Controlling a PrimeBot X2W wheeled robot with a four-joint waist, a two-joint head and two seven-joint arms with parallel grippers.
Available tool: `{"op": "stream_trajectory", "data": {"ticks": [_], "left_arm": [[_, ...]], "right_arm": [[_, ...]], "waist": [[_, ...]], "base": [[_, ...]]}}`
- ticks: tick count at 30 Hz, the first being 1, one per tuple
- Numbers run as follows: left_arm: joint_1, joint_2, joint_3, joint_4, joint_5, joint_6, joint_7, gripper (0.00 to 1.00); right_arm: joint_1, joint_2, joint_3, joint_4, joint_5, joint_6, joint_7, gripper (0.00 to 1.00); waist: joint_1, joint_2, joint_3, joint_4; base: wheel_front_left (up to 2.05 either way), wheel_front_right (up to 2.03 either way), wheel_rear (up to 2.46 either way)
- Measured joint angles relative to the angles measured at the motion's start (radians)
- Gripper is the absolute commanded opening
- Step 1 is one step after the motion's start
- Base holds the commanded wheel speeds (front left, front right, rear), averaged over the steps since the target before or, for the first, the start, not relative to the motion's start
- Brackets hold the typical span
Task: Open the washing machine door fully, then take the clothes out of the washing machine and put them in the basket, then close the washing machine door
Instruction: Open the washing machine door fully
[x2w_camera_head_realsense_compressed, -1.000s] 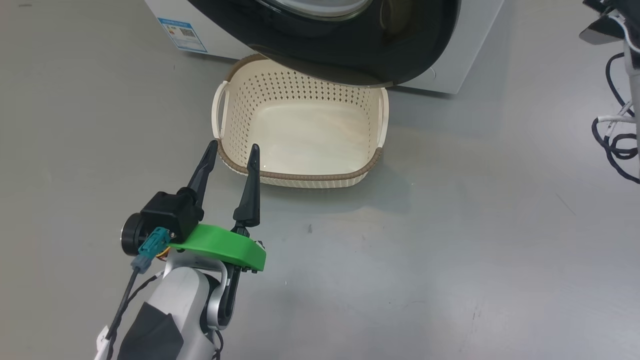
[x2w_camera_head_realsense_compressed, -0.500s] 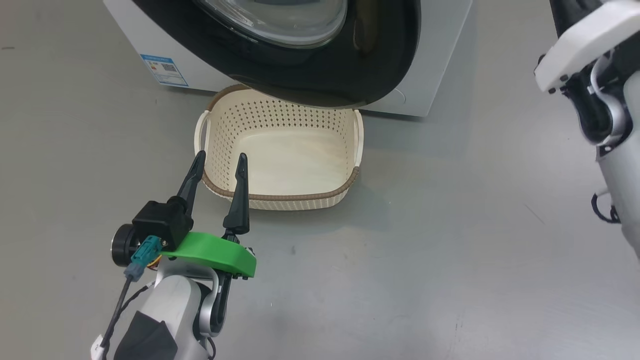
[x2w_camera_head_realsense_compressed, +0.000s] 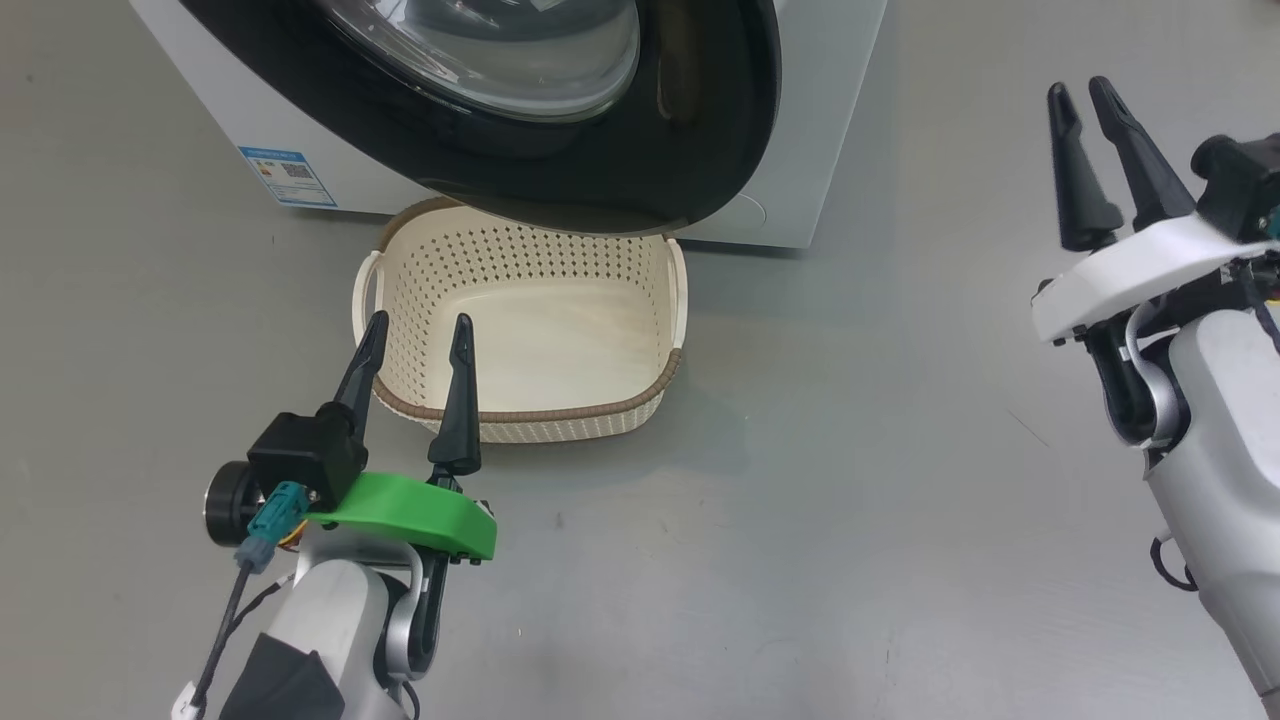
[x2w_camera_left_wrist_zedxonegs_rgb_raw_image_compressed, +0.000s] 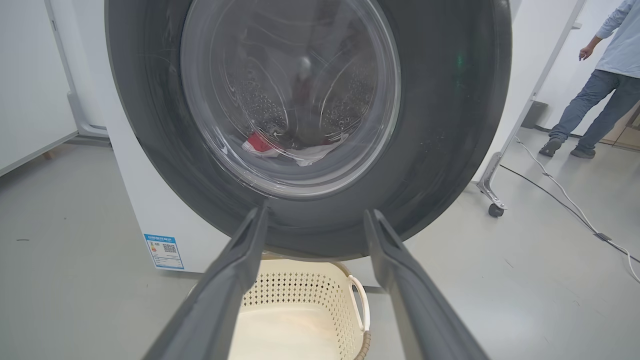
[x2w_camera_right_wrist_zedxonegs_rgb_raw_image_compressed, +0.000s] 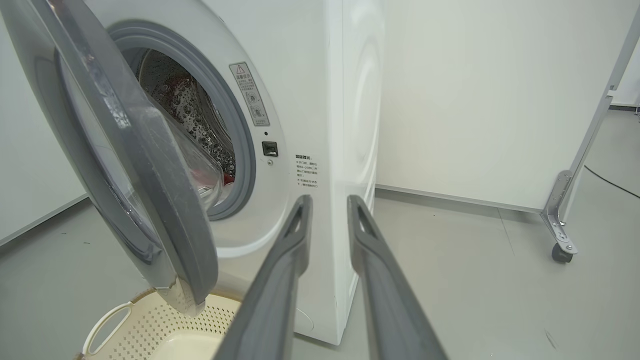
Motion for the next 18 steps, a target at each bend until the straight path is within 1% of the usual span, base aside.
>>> {"op": "stream_trajectory", "data": {"ticks": [3, 5, 9, 12, 14, 18], "left_arm": [[0.002, 0.000, 0.022, -0.002, 0.008, 0.000, 0.000, 1.00], [0.002, 0.002, 0.029, -0.003, 0.009, 0.000, 0.000, 1.00], [0.003, 0.001, 0.031, -0.003, 0.014, 0.000, 0.000, 1.00], [0.010, 0.001, 0.044, -0.002, 0.016, 0.000, 0.000, 1.00], [0.021, 0.002, 0.055, -0.002, 0.022, 0.000, 0.000, 1.00], [0.031, 0.002, 0.060, -0.002, 0.023, 0.000, 0.000, 1.00]], "right_arm": [[0.038, 0.009, 0.003, -0.014, -0.018, -0.026, -0.042, 1.00], [0.066, 0.025, -0.005, -0.025, -0.018, -0.049, -0.046, 1.00], [0.122, 0.036, -0.023, -0.048, -0.028, -0.084, -0.053, 1.00], [0.159, 0.057, -0.038, -0.066, -0.038, -0.110, -0.055, 1.00], [0.184, 0.072, -0.048, -0.086, -0.038, -0.119, -0.054, 1.00], [0.223, 0.081, -0.068, -0.129, -0.044, -0.133, -0.054, 1.00]], "waist": [[0.0000, 0.0000, -0.001, -0.007], [0.0000, 0.0000, -0.002, -0.014], [0.0000, 0.0000, -0.005, -0.021], [0.0000, 0.0000, -0.012, -0.027], [0.0000, 0.0000, -0.018, -0.032], [0.0000, 0.0000, -0.024, -0.045]], "base": [[0.00, 0.00, 0.00], [0.00, 0.00, 0.00], [0.00, 0.00, 0.00], [0.00, 0.00, 0.00], [0.00, 0.00, 0.00], [0.00, 0.00, 0.00]]}}
